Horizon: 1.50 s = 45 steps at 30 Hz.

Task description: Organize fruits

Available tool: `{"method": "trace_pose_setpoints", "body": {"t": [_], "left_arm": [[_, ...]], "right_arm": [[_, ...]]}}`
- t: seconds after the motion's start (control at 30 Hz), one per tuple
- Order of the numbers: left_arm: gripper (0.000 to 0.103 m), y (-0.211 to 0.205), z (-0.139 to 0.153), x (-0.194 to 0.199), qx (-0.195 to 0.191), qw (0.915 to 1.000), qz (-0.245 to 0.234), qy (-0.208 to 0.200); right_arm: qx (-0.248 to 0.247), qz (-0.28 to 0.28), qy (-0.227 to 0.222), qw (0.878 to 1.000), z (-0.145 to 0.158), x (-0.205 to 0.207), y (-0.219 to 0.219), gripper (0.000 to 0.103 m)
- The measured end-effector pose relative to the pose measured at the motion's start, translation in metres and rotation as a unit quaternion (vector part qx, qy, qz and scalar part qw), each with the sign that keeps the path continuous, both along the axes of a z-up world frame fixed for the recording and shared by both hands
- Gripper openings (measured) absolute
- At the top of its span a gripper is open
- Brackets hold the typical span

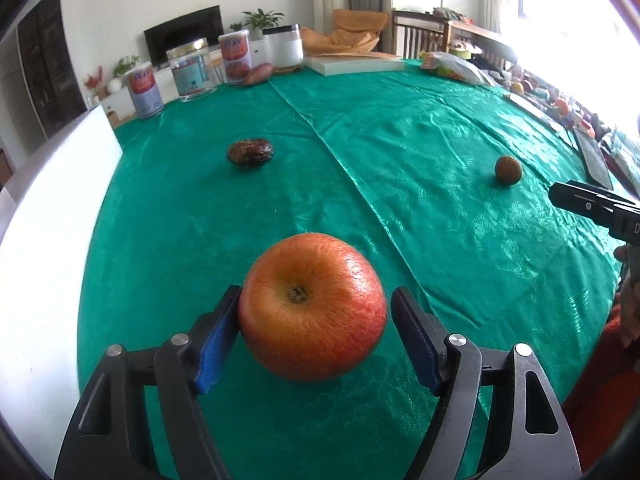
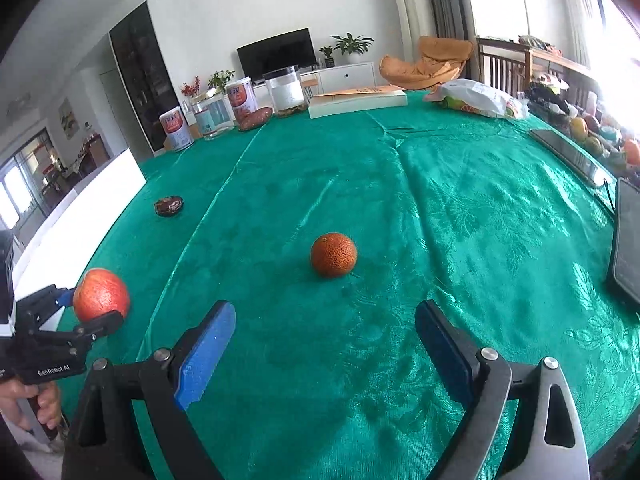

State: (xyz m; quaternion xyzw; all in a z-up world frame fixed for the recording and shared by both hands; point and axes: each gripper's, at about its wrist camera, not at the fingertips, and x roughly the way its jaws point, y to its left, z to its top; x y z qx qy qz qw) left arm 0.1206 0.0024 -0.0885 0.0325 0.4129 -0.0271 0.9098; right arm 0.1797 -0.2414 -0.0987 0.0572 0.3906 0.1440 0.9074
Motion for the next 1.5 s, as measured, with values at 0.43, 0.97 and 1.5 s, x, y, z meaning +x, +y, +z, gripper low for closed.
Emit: {"method": "trace_pose_setpoints", "body": {"t": [0.43,0.97,1.5], "left_arm": [[0.070,0.007,0.002,0.001,-0.032,0.9995,0.007,-0.001],[0.069,0.069,0.101,-0.066,-0.199,0.9787,0.039,-0.035],[0.069,0.303,0.092,-0.094,-0.164,0.9456,0.281,0.017]], "right_arm": [[-0.020,-0.019,0.056,0.998,-0.010,0.047,0.025,0.075],[0.102,0.059,0.052,0.992,0.061,0.019,0.081,0.027],[0.055,0.391,0.113,0.912,0.090,-0.055,0.418,0.028]]}}
